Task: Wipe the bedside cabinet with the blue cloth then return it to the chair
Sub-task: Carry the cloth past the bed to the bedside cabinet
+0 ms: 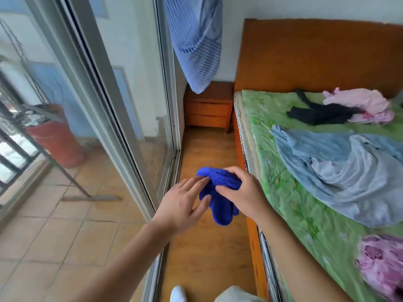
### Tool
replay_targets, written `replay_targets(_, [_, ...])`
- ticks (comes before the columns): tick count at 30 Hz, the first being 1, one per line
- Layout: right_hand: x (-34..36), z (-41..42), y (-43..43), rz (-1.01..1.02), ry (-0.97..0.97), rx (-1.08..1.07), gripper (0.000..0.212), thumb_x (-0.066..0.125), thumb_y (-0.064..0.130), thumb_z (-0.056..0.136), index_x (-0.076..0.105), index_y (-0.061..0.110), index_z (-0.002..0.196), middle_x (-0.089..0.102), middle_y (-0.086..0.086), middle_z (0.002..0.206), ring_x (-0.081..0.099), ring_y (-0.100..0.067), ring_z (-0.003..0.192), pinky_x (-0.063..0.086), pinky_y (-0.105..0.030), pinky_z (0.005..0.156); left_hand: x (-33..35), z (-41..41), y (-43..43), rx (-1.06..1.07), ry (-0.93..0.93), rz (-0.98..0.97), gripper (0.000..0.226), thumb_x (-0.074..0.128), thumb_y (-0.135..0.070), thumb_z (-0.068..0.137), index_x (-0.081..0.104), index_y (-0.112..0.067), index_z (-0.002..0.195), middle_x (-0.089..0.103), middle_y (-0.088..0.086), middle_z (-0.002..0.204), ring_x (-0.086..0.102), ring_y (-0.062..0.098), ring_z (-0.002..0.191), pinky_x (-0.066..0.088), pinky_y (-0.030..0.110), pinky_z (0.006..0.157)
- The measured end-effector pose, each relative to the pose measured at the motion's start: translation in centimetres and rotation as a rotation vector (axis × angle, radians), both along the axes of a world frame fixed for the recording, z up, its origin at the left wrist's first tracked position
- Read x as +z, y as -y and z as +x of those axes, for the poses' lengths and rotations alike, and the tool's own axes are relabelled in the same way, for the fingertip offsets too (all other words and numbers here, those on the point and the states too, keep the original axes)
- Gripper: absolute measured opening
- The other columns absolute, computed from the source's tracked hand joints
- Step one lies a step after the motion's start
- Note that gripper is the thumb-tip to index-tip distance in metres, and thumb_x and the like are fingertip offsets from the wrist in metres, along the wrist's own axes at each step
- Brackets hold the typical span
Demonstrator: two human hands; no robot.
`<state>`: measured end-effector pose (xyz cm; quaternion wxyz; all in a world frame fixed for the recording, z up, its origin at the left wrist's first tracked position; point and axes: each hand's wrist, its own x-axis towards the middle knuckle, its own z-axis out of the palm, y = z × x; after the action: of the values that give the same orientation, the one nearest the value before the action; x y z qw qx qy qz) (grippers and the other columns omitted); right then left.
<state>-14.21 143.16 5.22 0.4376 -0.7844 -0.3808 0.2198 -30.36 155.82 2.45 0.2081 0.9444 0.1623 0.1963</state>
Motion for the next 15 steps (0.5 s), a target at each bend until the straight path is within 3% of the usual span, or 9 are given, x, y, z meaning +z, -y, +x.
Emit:
replay_targets(3, [-3.4, 3.0, -2.1, 0.019, -0.029, -0.078, 0.03, 0.079, 0.025, 0.081, 0.067, 0.033, 0.107, 0.072, 0.016, 0.098, 0.069, -0.005, 0.093, 0.058, -0.035, 0.086, -2.9, 3.1, -2.8, -0.054, -0.017, -0.047, 0.053, 0.039, -0.048, 0.102, 0.054, -0.013, 0.138, 0.061, 0.001, 0.134, 0.06, 0.022, 0.116, 0.049, 0.037, 0.097])
replay_targets(15, [-6.1, 21.1, -11.3, 0.011, -0.101, -0.066, 0.031, 0.077, 0.034, 0.078, 0.066, 0.033, 0.107, 0.073, 0.015, 0.1, 0.069, -0.006, 0.094, 0.059, -0.04, 0.086, -4.5, 21.3, -12.3, -0.09, -0.1, -0.038, 0.05, 0.041, -0.046, 0.102, 0.053, -0.013, 0.139, 0.062, 0.0, 0.131, 0.06, 0.02, 0.115, 0.049, 0.036, 0.095])
